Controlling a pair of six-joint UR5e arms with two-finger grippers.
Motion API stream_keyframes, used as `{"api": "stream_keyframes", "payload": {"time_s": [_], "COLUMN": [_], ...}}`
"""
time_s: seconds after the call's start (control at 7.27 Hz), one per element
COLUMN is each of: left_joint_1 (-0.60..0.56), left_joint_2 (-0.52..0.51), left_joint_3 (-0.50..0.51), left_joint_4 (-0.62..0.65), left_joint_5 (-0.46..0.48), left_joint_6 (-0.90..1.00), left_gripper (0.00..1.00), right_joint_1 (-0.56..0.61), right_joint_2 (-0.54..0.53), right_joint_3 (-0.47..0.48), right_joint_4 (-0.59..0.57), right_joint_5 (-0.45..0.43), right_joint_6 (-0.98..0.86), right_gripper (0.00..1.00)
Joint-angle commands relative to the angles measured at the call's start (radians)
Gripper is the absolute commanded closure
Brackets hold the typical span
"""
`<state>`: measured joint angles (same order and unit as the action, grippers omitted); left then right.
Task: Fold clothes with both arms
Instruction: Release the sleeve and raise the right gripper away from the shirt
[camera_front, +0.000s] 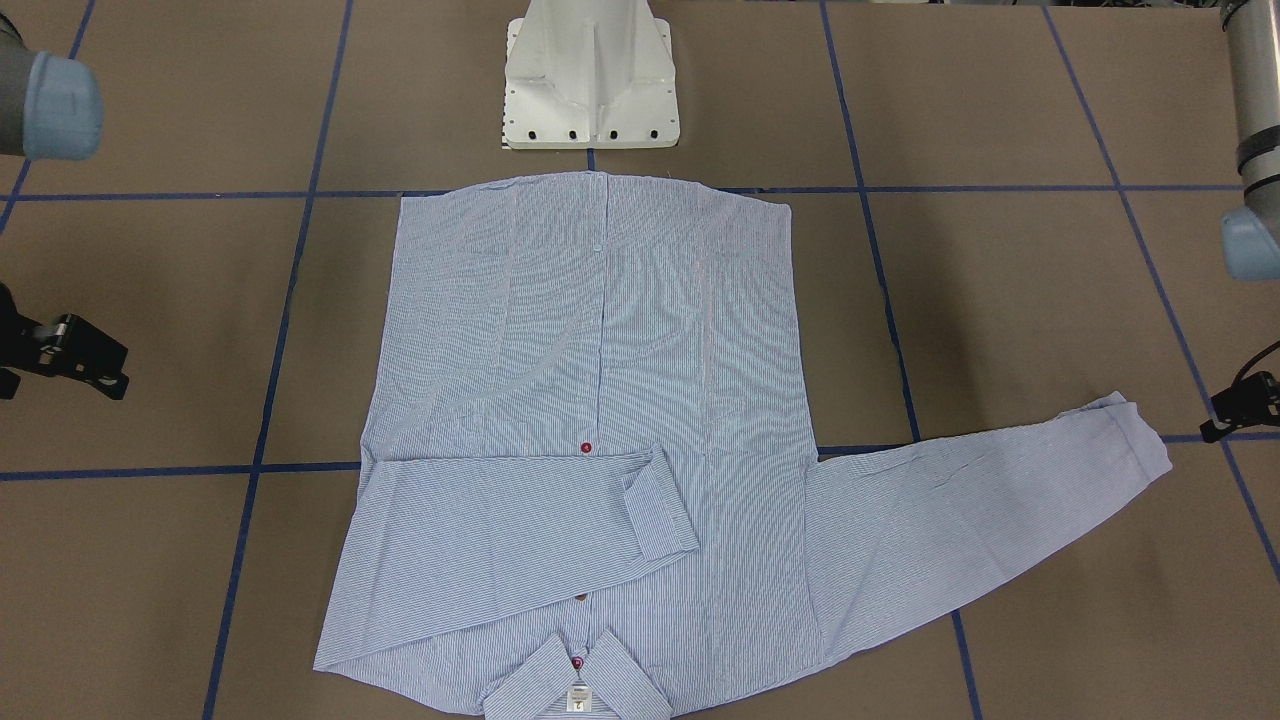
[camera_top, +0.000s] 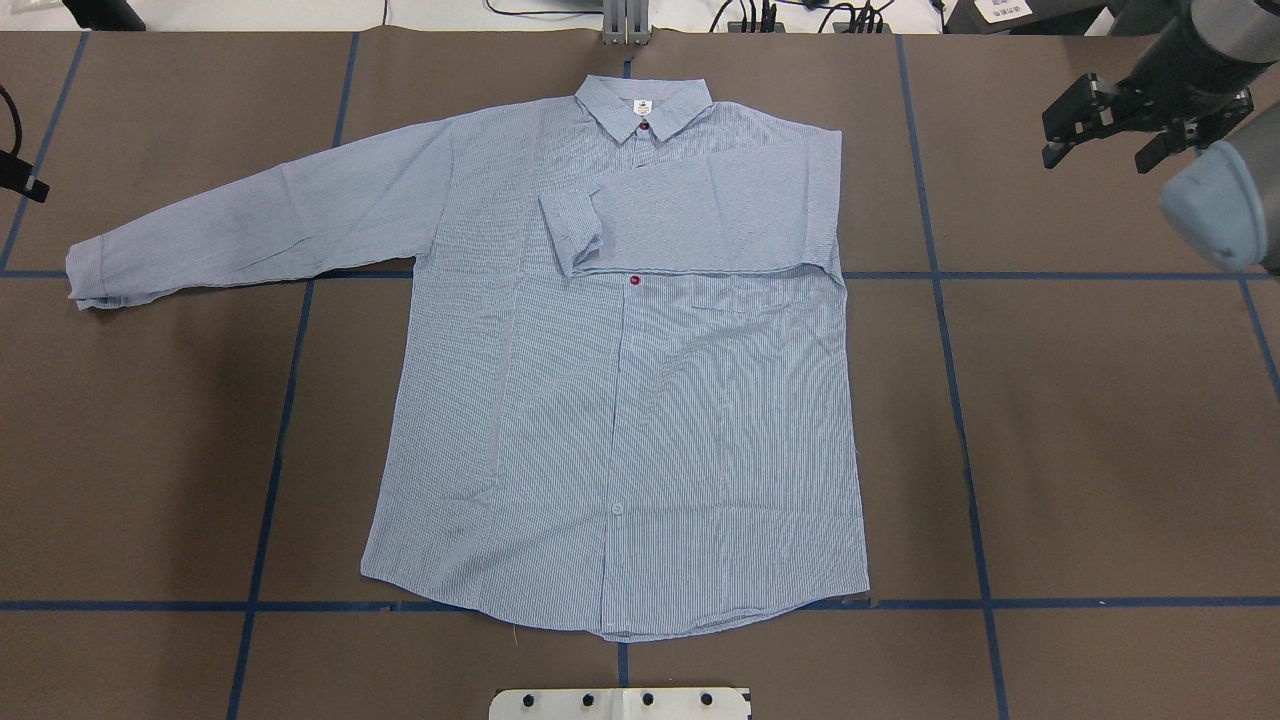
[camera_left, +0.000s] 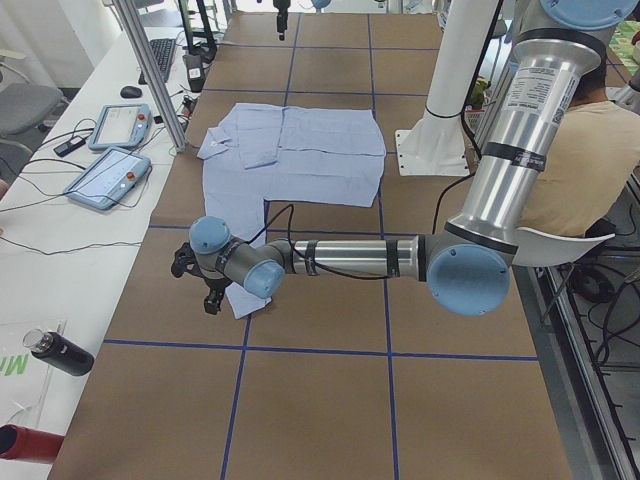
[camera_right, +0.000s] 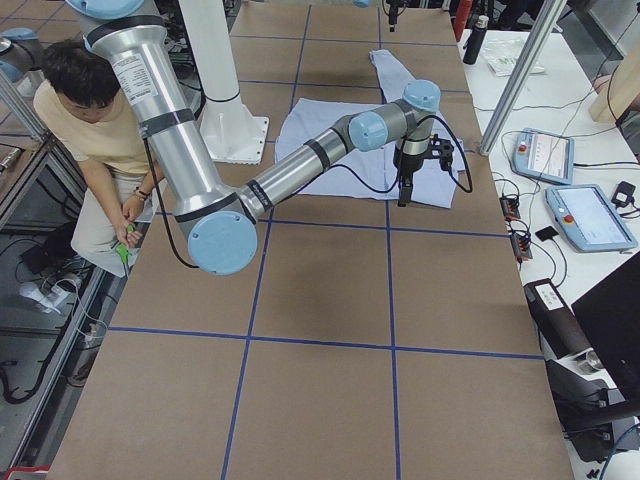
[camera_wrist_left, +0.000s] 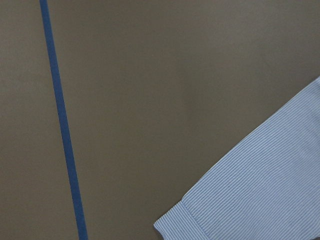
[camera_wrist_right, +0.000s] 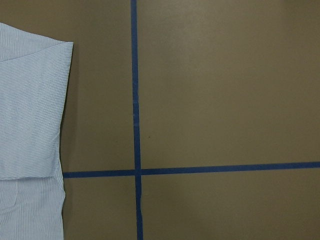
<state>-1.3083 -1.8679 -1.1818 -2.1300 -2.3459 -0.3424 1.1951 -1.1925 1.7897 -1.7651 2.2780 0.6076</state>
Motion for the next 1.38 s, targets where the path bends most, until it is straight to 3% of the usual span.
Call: {"api": "stream_keyframes", "payload": {"time_s": [0.0,0.28,0.83,1.24], "left_joint_1": [0.09,0.101,0.101,0.101], "left_joint_2": [-0.022,-0.02,-0.039,-0.04], "left_joint_3": [0.065,0.14,0.194,0.205], "left_joint_4": [-0.005,-0.089,-0.119,-0.122], "left_joint_5": [0.0,0.002,0.005,0.005], "left_joint_6": [-0.099,-0.101,-0.099,-0.099], "left_gripper": [0.13,0.22,0.29,0.45], "right_joint_1": [0.023,0.023,0.023,0.023], "right_joint_2": [-0.062,-0.082,-0.096,-0.105], "right_joint_3": [0.033,0.028,0.031,0.033], "right_joint_4": [0.001,0.034,0.052,0.052], "right_joint_5": [0.034,0.029,0.029,0.028], "right_joint_6": [-0.005,-0.003,0.001,0.0], "right_gripper": [0.0,0.0,0.0,0.0]}}
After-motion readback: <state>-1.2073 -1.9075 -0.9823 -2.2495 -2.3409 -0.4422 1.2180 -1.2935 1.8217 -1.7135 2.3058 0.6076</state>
